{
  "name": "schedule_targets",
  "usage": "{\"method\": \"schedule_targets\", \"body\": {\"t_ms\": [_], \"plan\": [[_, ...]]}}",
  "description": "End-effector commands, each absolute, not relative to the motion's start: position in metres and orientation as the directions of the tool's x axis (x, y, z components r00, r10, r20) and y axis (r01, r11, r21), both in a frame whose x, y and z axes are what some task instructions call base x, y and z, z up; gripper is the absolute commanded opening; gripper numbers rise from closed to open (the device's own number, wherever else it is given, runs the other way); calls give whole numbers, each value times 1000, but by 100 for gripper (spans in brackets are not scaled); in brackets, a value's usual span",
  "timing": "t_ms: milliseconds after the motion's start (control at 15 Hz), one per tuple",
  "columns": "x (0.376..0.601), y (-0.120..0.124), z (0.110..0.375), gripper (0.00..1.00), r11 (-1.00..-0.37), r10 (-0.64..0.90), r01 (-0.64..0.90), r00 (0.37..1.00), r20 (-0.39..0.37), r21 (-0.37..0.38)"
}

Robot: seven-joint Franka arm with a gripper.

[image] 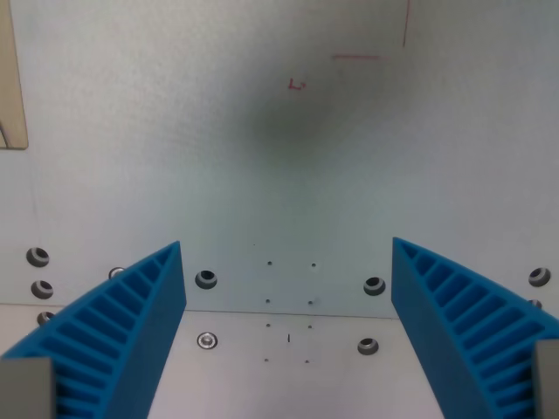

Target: Rotate around base positive z

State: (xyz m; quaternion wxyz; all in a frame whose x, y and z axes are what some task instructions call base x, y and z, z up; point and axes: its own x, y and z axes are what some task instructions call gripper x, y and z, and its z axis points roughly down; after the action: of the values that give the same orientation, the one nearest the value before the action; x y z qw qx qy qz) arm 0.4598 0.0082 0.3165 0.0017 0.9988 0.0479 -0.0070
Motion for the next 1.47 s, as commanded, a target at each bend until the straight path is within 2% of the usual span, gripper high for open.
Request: {"method": "schedule_targets", "body": {"t_ms": [67,1467], "plan": [[460,8,320,100,-975,223,223,975,-7,5],[460,8,320,100,-875,484,484,875,-8,7]]}}
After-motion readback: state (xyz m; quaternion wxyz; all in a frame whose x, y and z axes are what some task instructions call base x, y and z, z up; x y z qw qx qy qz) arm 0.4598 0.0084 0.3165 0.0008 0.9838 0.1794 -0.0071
